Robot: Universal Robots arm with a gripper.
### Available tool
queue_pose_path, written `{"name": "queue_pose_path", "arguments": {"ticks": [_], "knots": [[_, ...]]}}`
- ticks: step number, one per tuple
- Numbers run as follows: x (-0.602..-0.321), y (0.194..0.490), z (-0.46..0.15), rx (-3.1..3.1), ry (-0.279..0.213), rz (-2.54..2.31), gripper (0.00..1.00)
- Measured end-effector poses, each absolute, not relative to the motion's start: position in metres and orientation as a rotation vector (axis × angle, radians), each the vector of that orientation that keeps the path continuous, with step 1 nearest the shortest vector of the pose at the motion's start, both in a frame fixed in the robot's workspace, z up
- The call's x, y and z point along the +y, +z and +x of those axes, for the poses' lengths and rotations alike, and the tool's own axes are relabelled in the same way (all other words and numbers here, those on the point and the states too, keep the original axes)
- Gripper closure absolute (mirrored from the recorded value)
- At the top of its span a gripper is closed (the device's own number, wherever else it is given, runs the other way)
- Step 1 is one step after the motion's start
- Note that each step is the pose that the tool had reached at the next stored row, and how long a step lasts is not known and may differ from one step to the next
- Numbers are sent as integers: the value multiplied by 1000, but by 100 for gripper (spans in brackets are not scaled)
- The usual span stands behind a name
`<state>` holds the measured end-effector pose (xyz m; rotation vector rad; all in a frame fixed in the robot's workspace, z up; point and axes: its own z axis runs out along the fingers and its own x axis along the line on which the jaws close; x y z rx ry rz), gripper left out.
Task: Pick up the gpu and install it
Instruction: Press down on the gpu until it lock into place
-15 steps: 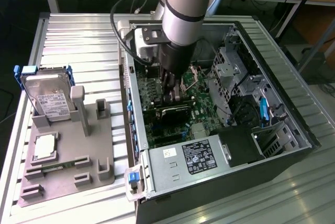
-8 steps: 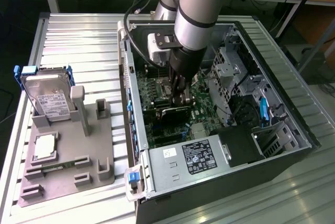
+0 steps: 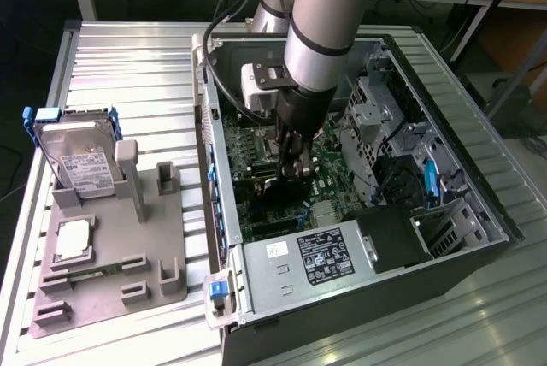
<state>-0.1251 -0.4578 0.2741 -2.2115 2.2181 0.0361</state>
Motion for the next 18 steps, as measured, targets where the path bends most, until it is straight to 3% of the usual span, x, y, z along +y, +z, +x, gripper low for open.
{"name": "queue_pose_path", "arguments": {"ticks": [11,18], "knots": [[-459,268,-125,2218,36,-2211,89],[-459,296,-125,2220,40,-2213,89]]}}
